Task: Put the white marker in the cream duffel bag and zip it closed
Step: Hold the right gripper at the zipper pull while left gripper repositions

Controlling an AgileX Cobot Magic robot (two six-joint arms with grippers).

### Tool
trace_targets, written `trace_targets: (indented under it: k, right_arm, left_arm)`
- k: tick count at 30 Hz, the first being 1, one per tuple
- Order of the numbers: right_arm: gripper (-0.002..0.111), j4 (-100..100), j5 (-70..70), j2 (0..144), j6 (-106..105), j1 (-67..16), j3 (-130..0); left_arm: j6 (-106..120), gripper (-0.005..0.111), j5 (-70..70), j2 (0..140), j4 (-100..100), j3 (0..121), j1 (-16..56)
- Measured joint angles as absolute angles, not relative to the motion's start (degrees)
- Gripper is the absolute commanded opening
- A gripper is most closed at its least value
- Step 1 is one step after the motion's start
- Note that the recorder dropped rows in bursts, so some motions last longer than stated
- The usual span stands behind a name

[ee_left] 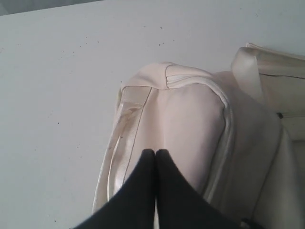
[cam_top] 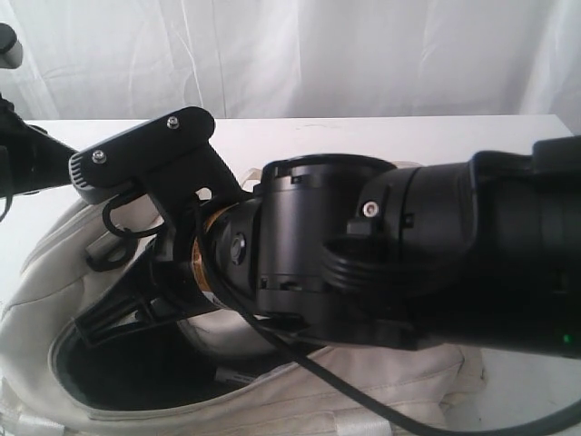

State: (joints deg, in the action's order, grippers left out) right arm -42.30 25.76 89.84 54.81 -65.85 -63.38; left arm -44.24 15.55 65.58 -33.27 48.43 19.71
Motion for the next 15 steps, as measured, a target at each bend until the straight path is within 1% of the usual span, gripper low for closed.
trace_targets:
  k: [1, 2, 4, 5, 15]
  right_arm:
    - [0.000, -42.3, 25.8, 89.8, 54.8, -65.9, -63.4]
    - [0.000, -42.3, 25.8, 89.8, 54.8, -65.9, -63.4]
    - [0.000, -42.3, 25.8, 89.8, 54.8, -65.9, -63.4]
    - [0.000, -42.3, 25.8, 89.8, 54.8, -65.9, -63.4]
    - [0.000, -41.8, 25.0, 88.1, 54.8, -66.9, -63.4]
  left_arm:
    - [-44.1, 0.027, 16.0, 65.6, -33.1, 48.4, 19.7]
    - [-44.1, 0.047, 16.1, 65.6, -32.9, 48.4, 19.7]
    - [-44.0, 0.066, 16.1, 65.6, -32.8, 48.4, 19.7]
    - [-44.0, 0.068, 16.1, 65.6, -32.8, 48.4, 19.7]
    - [-45.8, 0.067, 13.4, 68.4, -32.8, 48.4, 19.7]
